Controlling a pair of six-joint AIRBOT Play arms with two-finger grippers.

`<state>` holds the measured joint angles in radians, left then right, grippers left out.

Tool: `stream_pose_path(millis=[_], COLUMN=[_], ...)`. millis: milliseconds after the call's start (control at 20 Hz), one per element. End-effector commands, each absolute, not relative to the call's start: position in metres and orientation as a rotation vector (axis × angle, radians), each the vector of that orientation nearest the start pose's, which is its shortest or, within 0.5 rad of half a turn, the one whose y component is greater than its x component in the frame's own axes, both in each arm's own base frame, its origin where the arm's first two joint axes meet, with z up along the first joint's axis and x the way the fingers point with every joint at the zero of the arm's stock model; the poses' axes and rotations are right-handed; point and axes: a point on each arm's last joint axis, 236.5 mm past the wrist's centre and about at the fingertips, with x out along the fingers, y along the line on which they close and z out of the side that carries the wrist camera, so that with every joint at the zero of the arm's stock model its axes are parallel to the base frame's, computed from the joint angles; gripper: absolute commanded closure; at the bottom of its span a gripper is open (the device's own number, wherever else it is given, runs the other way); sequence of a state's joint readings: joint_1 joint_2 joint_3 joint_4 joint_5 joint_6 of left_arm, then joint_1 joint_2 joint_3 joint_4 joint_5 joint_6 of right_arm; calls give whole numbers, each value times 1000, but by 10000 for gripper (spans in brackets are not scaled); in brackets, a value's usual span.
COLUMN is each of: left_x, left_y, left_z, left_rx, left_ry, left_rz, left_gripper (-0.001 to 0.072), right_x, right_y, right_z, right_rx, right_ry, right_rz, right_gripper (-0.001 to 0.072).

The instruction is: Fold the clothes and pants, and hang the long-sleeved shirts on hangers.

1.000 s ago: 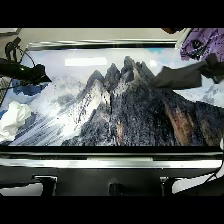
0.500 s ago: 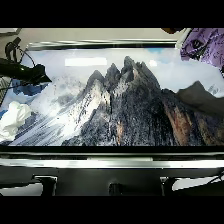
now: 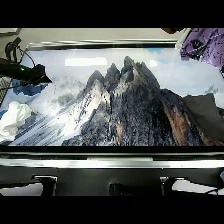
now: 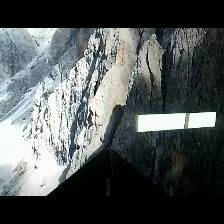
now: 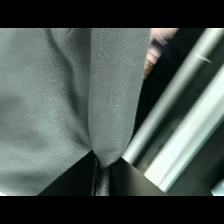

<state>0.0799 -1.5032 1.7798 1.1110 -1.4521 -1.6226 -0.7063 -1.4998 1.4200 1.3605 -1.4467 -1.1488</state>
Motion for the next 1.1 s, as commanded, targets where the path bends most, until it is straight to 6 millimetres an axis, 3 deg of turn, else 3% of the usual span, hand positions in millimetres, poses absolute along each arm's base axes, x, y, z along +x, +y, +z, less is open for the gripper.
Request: stream_pose_path(millis=[0, 250, 600, 700, 800, 900, 950, 1050], left_x=[455, 455, 453, 453, 453, 453, 453, 453], left_y=[-68, -69, -79, -81, -81, -81, -81, -80], left_z=[140, 140, 140, 140, 140, 140, 140, 140], left_rx=[-407, -406, -393, -391, -391, -392, -392, -391], left_ry=[1148, 1149, 1153, 1154, 1154, 1154, 1154, 1154], left_rz=[-272, -273, -293, -295, -295, -295, -295, -295], left_gripper=[689, 689, 689, 689, 689, 689, 689, 689], right_x=[209, 170, 140, 134, 127, 142, 167, 239], right_y=[-270, -251, -236, -240, -247, -255, -259, -258], right_z=[-17, -32, -45, -41, -36, -32, -28, -9], right_rx=[646, 639, 638, 617, 580, 558, 582, 657], right_ry=[1445, 1514, 1611, 1616, 1621, 1577, 1497, 1273], right_rz=[-1131, -1198, -1257, -1296, -1331, -1277, -1200, -980], right_gripper=[681, 682, 672, 513, 227, 240, 284, 428])
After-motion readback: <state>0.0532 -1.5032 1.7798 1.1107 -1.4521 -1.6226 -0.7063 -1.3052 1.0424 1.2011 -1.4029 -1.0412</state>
